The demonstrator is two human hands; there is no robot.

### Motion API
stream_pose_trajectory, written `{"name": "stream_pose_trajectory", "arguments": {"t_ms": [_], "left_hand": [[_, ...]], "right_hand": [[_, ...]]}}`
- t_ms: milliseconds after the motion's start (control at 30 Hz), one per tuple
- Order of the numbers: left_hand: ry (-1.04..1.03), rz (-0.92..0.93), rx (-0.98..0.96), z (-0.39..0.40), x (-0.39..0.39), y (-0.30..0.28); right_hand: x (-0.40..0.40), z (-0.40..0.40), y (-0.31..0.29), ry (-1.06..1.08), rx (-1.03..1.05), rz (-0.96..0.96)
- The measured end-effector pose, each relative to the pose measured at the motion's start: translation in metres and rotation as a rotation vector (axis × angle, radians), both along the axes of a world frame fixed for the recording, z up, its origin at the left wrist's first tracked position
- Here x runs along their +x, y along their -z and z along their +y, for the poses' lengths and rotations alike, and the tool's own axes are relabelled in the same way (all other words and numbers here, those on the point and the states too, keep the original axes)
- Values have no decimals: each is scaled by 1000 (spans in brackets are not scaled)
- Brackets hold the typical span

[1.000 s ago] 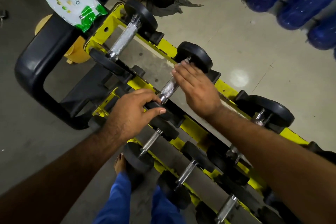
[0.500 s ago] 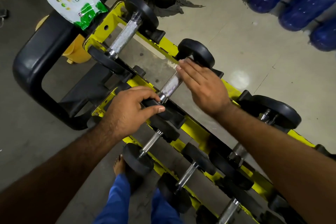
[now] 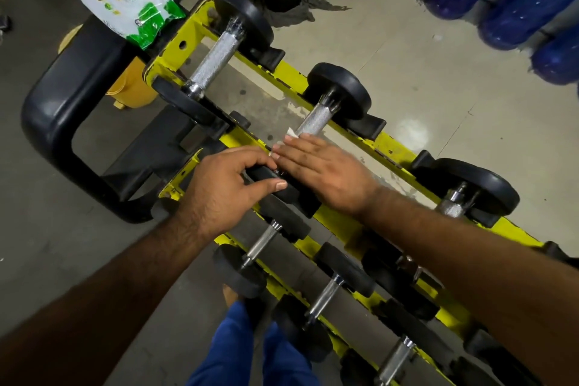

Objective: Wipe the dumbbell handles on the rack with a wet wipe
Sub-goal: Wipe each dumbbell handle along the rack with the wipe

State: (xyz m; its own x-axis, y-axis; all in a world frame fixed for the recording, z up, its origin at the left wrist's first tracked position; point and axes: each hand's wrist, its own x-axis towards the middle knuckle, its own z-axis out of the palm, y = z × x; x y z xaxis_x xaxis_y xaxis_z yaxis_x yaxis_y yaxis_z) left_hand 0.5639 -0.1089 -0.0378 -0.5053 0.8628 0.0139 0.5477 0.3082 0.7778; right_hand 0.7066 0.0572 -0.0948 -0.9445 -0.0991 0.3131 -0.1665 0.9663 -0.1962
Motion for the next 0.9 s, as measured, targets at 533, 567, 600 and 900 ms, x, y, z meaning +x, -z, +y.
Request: {"name": "stream_pose_trajectory", "arguments": {"t_ms": [533, 567, 600, 900], "left_hand": [[-42, 2, 0, -2, 10, 0], [-40, 8, 0, -2, 11, -1], [-43, 6, 3, -2, 11, -1], [-18, 28, 12, -5, 11, -1]], "right_hand": [[-4, -13, 3, 66, -17, -12], [-2, -6, 0, 35, 1, -32], [-3, 5, -3, 62, 9, -13], [-1, 9, -6, 133, 33, 15]]}}
